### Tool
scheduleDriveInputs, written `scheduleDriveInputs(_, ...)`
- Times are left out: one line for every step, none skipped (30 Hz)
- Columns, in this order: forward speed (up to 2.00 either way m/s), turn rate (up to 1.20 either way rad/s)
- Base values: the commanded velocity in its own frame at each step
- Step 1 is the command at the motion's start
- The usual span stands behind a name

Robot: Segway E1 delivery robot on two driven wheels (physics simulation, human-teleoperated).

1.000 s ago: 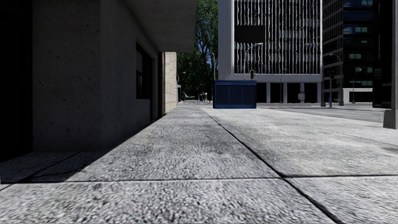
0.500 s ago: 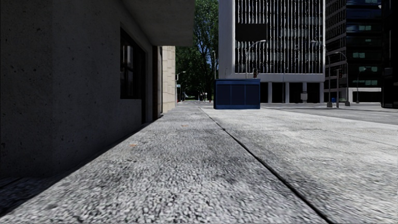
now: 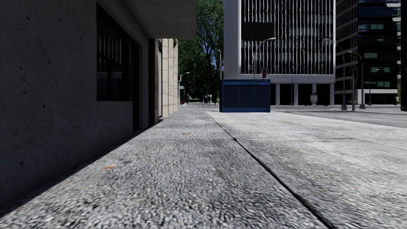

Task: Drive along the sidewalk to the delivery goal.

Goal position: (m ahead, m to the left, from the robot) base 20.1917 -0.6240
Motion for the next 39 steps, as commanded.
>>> scheduleDriveInputs(2.00,0.00)
scheduleDriveInputs(2.00,0.00)
scheduleDriveInputs(2.00,0.00)
scheduleDriveInputs(2.00,0.00)
scheduleDriveInputs(2.00,0.00)
scheduleDriveInputs(2.00,0.00)
scheduleDriveInputs(2.00,0.00)
scheduleDriveInputs(2.00,0.00)
scheduleDriveInputs(2.00,0.00)
scheduleDriveInputs(2.00,0.00)
scheduleDriveInputs(2.00,0.00)
scheduleDriveInputs(2.00,0.00)
scheduleDriveInputs(2.00,0.00)
scheduleDriveInputs(2.00,0.00)
scheduleDriveInputs(2.00,0.00)
scheduleDriveInputs(2.00,0.00)
scheduleDriveInputs(2.00,0.00)
scheduleDriveInputs(2.00,0.00)
scheduleDriveInputs(2.00,0.00)
scheduleDriveInputs(2.00,0.00)
scheduleDriveInputs(2.00,0.00)
scheduleDriveInputs(2.00,0.00)
scheduleDriveInputs(2.00,0.00)
scheduleDriveInputs(2.00,0.00)
scheduleDriveInputs(2.00,0.00)
scheduleDriveInputs(2.00,0.00)
scheduleDriveInputs(2.00,0.00)
scheduleDriveInputs(2.00,0.00)
scheduleDriveInputs(2.00,0.00)
scheduleDriveInputs(2.00,0.00)
scheduleDriveInputs(2.00,0.00)
scheduleDriveInputs(2.00,0.00)
scheduleDriveInputs(2.00,0.00)
scheduleDriveInputs(2.00,0.00)
scheduleDriveInputs(2.00,0.00)
scheduleDriveInputs(2.00,0.00)
scheduleDriveInputs(2.00,0.00)
scheduleDriveInputs(2.00,0.00)
scheduleDriveInputs(2.00,0.00)
